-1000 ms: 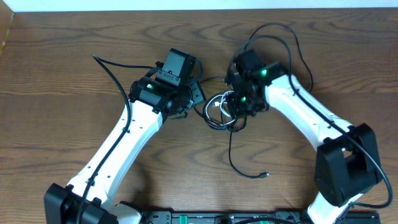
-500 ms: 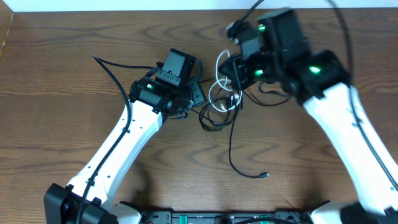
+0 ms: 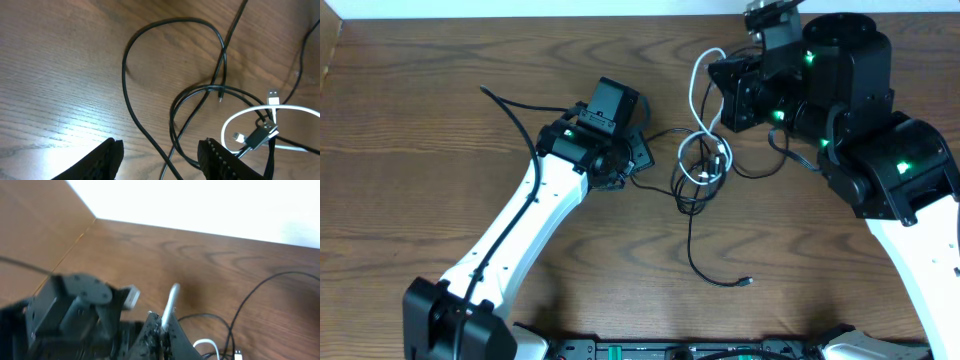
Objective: Untangle cables
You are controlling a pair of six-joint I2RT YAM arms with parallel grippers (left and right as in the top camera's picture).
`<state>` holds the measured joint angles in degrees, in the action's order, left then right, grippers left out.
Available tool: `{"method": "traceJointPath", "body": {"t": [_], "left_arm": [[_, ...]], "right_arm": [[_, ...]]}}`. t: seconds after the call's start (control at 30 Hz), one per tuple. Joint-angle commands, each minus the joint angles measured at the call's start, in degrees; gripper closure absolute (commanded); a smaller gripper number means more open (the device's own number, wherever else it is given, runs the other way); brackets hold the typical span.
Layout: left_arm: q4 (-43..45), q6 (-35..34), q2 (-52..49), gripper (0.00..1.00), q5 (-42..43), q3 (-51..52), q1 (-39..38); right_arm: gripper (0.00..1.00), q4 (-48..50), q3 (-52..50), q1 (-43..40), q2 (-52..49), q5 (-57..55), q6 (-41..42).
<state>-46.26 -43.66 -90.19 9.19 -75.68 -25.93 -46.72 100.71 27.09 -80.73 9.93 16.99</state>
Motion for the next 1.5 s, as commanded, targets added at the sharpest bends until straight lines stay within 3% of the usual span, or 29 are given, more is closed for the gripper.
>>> {"method": "traceJointPath", "body": {"t": [0.0,0.3,0.5,0.53,0.63,0.7,0.83,0.87,0.9,0.97,1.17,1.27,1.37,1.47], "left_arm": [[-0.2,0.5,-0.9,0.46,1.5,-0.4,0.1],[-0.2,2.7,-0.9,0.46,1.6,-0.4,0.1],[-0.2,2.7,-0.9,0.46,1.6,-0.4,0.1],[-0.2,2.7,-0.9,0.46,1.6,-0.4,0.1],[-0.1,2.7,-0.9,0.46,2.6,-0.4,0.1],[-0.1,3.3,-0.9,0.46,5.3,-0.4,0.1],[-0.1,7.5,-0.9,0.46,9.5,-0.4,0.1],[-0.1,8.4,-0.9,0.46,9.9,-0.4,0.1],[-0.4,8.8,-0.9,0.46,9.8,-0.4,0.1],[-1.4,9.6,-0.9,0.3,9.9,-0.4,0.1],[-1.2,18.4,-0.9,0.26,16.1,-0.4,-1.7],[-1.2,18.3,-0.9,0.23,15.2,-0.4,-3.6],[-1.3,18.3,-0.9,0.1,13.4,-0.4,-5.2],[-1.3,18.1,-0.9,0.08,12.1,-0.4,-6.4]], "right_arm": [[0.99,2.9,0.9,-0.9,0.4,-4.3,2.8],[0.99,18.0,0.9,-4.9,6.7,-7.1,2.7],[0.99,11.8,0.9,-8.3,8.5,-7.0,2.7],[0.94,9.7,0.9,-8.3,8.3,-7.0,2.6],[0.69,2.3,0.9,-8.3,6.9,-7.0,0.4],[0.42,-2.2,0.9,-8.3,5.4,-7.0,-0.9],[0.12,-7.2,0.9,-8.3,1.7,-7.0,-0.5],[0.08,-7.9,0.9,-8.4,0.8,-7.0,0.3],[0.06,-8.5,0.9,-8.6,-0.3,-7.0,1.5],[0.02,-10.2,0.9,-9.9,-2.7,-6.8,4.4],[0.01,-16.2,0.9,-15.2,-7.0,-6.8,4.5],[0.01,-19.1,0.9,-18.1,-8.6,-6.8,4.4],[0.01,-21.7,0.9,-20.8,-9.7,-6.8,4.4],[0.01,-22.8,0.8,-23.0,-10.4,-6.8,4.4]]}}
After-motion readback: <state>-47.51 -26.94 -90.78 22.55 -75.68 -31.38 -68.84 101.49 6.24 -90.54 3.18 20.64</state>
